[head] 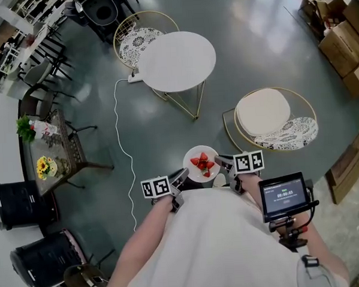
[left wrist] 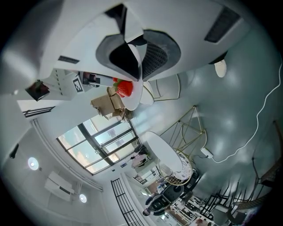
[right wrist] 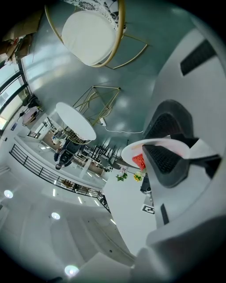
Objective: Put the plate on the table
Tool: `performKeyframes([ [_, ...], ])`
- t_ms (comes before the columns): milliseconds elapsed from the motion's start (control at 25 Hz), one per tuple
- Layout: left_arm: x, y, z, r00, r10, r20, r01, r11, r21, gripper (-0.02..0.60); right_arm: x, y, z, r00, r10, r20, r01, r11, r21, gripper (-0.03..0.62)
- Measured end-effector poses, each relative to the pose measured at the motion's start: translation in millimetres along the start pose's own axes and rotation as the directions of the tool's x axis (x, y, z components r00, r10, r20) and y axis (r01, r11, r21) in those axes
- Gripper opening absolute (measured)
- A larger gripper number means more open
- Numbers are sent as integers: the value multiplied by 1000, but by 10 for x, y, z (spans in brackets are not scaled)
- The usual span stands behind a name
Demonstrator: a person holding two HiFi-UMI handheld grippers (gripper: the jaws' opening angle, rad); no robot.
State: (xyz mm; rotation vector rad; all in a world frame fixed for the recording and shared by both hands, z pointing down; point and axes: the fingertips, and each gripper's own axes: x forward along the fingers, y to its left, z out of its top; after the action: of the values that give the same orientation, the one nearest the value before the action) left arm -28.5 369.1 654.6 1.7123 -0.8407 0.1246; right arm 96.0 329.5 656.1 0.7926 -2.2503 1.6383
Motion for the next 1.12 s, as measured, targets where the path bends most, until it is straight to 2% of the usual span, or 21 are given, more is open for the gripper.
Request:
performKeyframes([
  [520,-296,548,892,999,-27,26,28,999,-32,12,856,394,601,999,-25,-31,24,999,-40,32],
  [720,-587,886,1472,998,-51,32,52,998,-21,12,1436,713,939,998,-49,-27,47,997,-66,32],
  [1120,-817,931,1691,994,-59,88,62,997,-40,12,1643,990,1130,998,-48,-35,43,989,-140,32],
])
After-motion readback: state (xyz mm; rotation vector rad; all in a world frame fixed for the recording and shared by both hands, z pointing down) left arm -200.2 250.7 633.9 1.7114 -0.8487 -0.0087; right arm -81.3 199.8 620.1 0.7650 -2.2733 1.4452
